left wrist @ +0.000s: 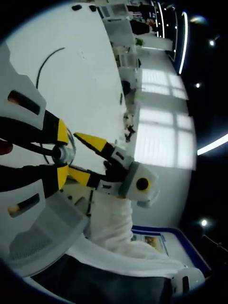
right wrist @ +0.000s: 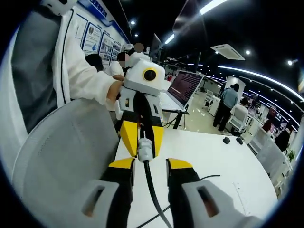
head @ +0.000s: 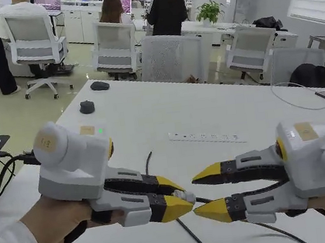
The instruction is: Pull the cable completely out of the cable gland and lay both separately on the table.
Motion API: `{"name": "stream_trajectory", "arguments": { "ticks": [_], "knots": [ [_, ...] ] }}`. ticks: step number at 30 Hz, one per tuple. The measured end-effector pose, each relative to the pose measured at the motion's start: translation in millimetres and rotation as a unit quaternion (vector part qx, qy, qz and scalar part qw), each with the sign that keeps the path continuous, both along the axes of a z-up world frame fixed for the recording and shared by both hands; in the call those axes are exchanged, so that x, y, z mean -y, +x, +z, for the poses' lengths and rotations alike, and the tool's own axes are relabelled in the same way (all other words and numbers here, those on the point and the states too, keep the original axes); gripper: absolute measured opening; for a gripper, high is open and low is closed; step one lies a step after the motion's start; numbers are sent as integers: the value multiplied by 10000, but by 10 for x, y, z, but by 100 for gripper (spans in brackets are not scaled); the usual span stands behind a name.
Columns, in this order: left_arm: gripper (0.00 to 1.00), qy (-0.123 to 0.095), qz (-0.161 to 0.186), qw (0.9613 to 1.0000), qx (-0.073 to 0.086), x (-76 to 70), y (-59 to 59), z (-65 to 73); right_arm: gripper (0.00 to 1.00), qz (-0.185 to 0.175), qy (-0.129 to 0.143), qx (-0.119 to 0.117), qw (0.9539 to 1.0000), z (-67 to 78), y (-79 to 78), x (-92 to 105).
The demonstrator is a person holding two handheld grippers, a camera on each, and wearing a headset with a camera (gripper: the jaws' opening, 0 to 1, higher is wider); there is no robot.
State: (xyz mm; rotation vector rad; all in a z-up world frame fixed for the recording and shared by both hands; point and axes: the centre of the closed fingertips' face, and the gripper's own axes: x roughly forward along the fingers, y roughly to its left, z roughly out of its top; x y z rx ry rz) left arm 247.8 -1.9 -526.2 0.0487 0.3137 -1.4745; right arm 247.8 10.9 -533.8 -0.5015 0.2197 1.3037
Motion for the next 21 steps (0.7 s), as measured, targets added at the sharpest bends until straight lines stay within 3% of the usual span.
{"name": "stream_trajectory", "arguments": {
  "ticks": [4,7,21],
  "knots": [
    [16,-28,-4,10000,-13,-2,-5,11,17,108,-236,-117,9996,-143,-31,-33],
    [16,-4,-53,10000,-31,-3,-27,2,4,148,-336,23,9993,-196,-23,-10],
    [16,44,-61,10000,-34,-28,-14,-36,3,-13,-319,-117,9994,-269,-42,140]
  ]
}}
